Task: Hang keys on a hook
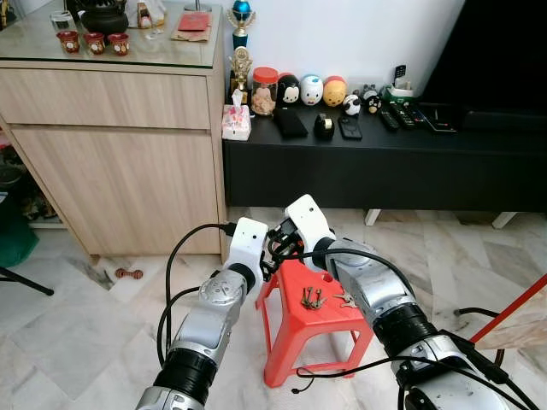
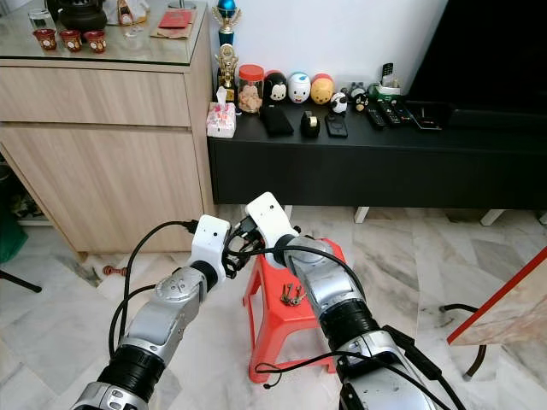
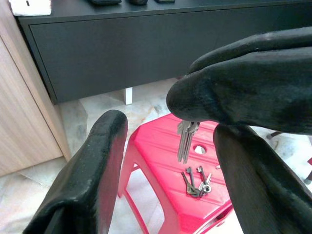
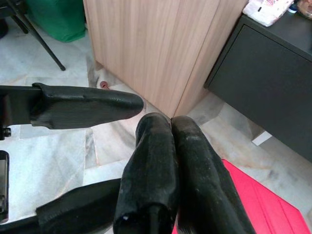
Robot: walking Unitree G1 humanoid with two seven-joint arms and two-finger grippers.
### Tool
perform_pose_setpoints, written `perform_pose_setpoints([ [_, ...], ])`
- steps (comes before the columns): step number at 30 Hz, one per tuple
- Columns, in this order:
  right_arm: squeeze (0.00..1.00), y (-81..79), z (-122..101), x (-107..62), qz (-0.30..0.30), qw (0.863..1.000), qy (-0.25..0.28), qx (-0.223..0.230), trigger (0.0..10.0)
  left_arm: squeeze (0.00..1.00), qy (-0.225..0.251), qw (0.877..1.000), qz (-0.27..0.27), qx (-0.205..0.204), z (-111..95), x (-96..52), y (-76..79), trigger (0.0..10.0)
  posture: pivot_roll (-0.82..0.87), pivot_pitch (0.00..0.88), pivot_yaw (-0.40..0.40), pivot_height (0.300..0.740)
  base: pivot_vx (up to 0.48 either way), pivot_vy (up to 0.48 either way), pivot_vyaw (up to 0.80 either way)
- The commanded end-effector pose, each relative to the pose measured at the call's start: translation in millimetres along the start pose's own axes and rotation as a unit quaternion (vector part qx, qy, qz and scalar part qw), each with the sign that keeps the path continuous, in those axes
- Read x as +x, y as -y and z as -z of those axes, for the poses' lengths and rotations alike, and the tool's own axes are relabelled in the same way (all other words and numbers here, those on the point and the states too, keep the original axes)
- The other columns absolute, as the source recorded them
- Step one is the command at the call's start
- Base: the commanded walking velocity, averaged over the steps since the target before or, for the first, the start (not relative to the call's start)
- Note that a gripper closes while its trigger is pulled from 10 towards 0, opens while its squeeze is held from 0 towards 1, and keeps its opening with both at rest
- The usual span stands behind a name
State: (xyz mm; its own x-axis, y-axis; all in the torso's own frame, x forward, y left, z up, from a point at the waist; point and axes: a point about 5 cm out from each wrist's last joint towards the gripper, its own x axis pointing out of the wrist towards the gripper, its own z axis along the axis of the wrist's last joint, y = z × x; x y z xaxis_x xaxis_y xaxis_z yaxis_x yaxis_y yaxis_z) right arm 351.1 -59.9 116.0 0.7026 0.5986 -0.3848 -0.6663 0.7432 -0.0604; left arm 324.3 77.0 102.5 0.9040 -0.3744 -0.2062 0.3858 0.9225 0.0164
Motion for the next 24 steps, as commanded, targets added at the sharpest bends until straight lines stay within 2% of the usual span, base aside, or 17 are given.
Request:
perform_pose_setpoints([
  [1,0.00,2.6,-6.0,-0.6,0.004,1.000,0.010,0.004,10.0,0.00,0.000,1.000,0.007,-0.006,-0.3,2.0,4.6,10.0,0.03,0.000,-0.123,0.740,0.000,0.000,0.00],
  [24,0.00,5.6,-11.6,-0.4,0.013,0.999,0.022,0.020,10.0,0.00,-0.008,1.000,-0.015,-0.010,3.1,2.4,1.3,10.0,0.03,0.000,-0.121,0.740,0.000,0.000,0.00],
])
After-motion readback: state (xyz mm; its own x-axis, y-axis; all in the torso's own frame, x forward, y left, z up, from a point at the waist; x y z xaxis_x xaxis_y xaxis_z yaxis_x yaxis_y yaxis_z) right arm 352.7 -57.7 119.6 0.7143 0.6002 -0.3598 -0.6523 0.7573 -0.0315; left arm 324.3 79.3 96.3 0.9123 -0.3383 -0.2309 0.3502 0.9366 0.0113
